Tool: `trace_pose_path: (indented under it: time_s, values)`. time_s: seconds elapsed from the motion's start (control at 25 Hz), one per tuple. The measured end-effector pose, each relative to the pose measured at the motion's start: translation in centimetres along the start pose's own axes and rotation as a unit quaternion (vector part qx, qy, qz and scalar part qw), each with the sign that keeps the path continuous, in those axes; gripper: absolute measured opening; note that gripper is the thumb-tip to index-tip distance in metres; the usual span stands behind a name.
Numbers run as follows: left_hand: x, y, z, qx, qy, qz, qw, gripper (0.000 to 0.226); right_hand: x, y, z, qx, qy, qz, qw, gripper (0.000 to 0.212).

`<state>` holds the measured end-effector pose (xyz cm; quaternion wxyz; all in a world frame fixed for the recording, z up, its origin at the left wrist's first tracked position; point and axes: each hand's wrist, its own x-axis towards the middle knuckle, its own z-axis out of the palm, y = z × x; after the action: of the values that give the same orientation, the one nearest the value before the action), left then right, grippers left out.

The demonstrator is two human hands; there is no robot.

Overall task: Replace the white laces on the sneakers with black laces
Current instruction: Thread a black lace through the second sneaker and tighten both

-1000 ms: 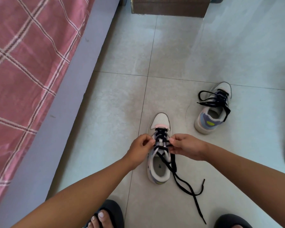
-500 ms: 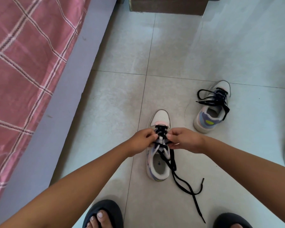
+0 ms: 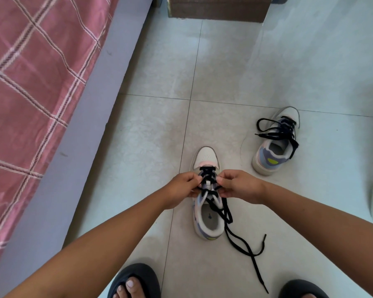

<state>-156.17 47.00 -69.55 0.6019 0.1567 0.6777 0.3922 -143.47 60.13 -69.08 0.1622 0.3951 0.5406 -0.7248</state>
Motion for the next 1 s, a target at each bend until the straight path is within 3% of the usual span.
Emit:
trace_pose_path:
  time_s: [0.08,0.24,0.36,0.56,0.64,0.76,0.88,1.0]
  values:
    - [-0.3,-0.5,0.0,0.007,0.034,0.003,0.999,0.023,-0.1,0.2,0.0,0.012,0.033,-0.008,0.999,0.014]
    - [-1.8,0.2,0.1,0.232,0.121,0.054,0.964,0.017,-1.1,0.0,0.5,-0.158,0.162,-0.062,0.972,0.012]
    - [-3.1,0.4,1.2,0.355,0.091,0.068,0.928,0.020,-2.7,0.1,1.5,-0.330,0.118,-0.102,0.931,0.013]
    - [-1.7,1.8,2.4,0.439,0.050,0.067,0.895,0.029,-2.4,-0.7,2.4,-0.423,0.073,-0.090,0.899,0.014]
    - [-1.2,2.2,2.6,0.433,0.019,0.037,0.900,0.036,-1.7,-1.1,2.2,-0.404,0.033,-0.045,0.913,0.018]
    - [-0.9,2.0,1.7,0.313,-0.004,0.015,0.950,0.024,-1.6,-1.1,1.2,-0.237,-0.006,-0.018,0.971,0.021]
    - [-1.5,-0.1,0.5,0.182,0.066,0.055,0.980,0.019,-2.1,0.8,-0.4,-0.052,0.009,-0.061,0.997,0.013]
    - [-2.4,-2.0,1.3,0.109,0.123,0.062,0.984,0.016,-2.5,2.7,-0.8,0.041,0.020,-0.047,0.998,0.012]
